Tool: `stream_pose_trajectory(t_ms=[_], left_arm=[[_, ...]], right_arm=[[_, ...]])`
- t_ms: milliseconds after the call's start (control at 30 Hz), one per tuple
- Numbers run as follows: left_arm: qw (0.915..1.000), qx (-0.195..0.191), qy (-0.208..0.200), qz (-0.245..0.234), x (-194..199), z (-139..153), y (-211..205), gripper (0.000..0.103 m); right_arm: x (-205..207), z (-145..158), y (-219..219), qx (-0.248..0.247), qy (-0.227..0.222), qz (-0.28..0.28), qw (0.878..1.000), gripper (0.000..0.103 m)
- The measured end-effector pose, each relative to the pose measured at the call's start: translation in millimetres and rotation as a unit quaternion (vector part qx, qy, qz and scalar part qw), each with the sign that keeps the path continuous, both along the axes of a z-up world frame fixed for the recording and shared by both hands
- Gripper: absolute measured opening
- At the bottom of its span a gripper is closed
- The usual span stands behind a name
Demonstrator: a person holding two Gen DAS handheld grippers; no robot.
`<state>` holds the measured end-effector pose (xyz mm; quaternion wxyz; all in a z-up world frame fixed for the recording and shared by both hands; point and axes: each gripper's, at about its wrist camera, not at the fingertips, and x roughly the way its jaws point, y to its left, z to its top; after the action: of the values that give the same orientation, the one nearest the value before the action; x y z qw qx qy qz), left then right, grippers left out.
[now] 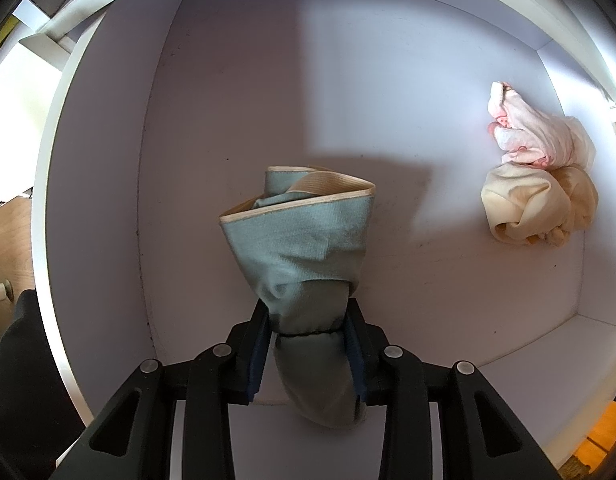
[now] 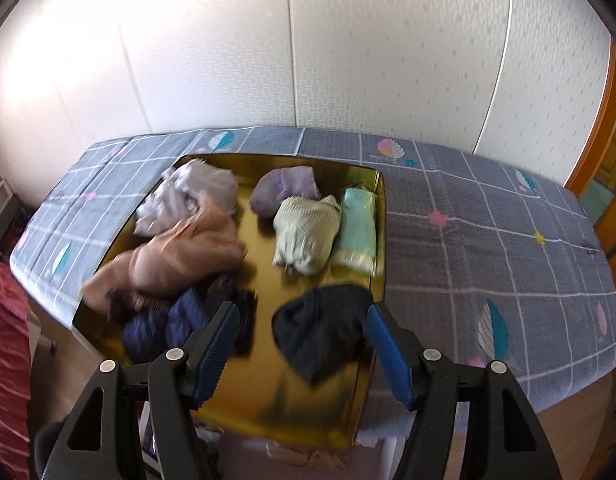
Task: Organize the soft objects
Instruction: 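Return the right gripper to the drawer and grasp the cream cloth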
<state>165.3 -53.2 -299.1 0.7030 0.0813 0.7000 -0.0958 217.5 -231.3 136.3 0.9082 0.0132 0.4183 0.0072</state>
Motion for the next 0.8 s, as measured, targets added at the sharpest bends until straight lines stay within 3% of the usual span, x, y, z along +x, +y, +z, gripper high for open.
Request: stream_pose_trajectory(t_ms=[267, 433, 600, 800], left_arm=[[0.9999, 0.008, -0.005, -0.008, -2.9, 0.2, -5.6, 0.037], [0.9998, 0.013, -0.008, -0.008, -3.8, 1.0, -8.5, 0.038], [0.9999, 0.012, -0.009, -0.007, -5.0, 1.4, -10.0, 0.038], [0.9999, 0.010, -0.010, -0.007, -5.3, 1.1, -9.6, 0.038]], right_arm=[[-54.6, -12.0, -2.8, -0.005, -0.012, 0.015, 1.000, 0.067], [-92.8, -36.6, -10.9, 0.013, 0.004, 0.010, 1.000, 0.067], [-118.2, -99.7, -24.6, 0.047, 0.079, -0.016, 0.996, 0.067], [-121.3, -190.7, -39.8, 0.097, 0.192, -0.068, 0.974, 0.067]])
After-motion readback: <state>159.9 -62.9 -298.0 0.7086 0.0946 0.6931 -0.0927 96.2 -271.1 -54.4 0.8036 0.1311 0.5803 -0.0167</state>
